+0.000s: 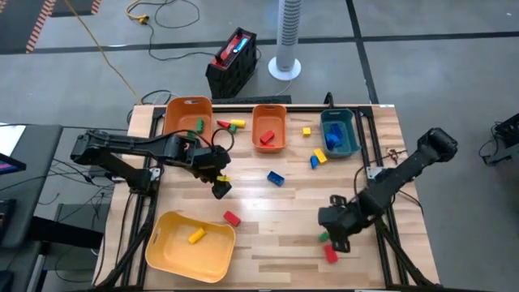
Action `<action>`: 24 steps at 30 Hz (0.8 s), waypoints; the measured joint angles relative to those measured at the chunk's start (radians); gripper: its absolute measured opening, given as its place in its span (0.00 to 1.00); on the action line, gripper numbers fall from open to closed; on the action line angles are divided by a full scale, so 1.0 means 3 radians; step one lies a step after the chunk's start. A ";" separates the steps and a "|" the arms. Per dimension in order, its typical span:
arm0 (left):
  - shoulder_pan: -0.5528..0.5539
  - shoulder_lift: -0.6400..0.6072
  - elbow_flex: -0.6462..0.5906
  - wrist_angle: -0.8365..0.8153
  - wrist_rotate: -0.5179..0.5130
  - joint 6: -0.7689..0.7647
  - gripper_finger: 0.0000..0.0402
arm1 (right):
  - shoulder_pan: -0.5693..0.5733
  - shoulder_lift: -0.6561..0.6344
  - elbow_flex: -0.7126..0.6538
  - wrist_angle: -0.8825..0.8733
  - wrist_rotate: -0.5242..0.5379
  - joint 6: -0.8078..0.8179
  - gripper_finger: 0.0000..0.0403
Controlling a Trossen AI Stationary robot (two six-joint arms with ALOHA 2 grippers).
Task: Sort blocks
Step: Put the green game piece into the left orange bin
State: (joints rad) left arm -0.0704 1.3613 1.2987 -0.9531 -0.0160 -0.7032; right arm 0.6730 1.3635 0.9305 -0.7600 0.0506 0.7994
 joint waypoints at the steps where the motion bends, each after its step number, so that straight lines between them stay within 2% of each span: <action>1: 0.0006 0.0000 0.0000 -0.0002 0.0001 0.0033 0.56 | 0.0051 0.0021 -0.0001 -0.0002 0.0026 -0.0008 0.66; 9: 0.0088 -0.0159 0.0000 0.0001 -0.0015 0.0138 0.56 | 0.0179 0.0487 -0.0012 0.0005 0.0098 -0.0662 0.66; 16: 0.0087 -0.0406 0.0000 -0.0023 -0.0015 -0.0030 0.56 | 0.0168 0.0541 -0.0011 0.0048 0.0099 -0.1010 0.66; 24: 0.0087 -0.0446 0.0000 -0.0029 -0.0055 -0.0082 0.56 | 0.0100 0.0687 -0.0076 0.0255 0.0097 -0.1461 0.65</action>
State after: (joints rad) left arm -0.0444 1.2274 1.2987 -0.9619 -0.0326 -0.7278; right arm 0.7032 1.5696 0.9077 -0.6836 0.0799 0.3610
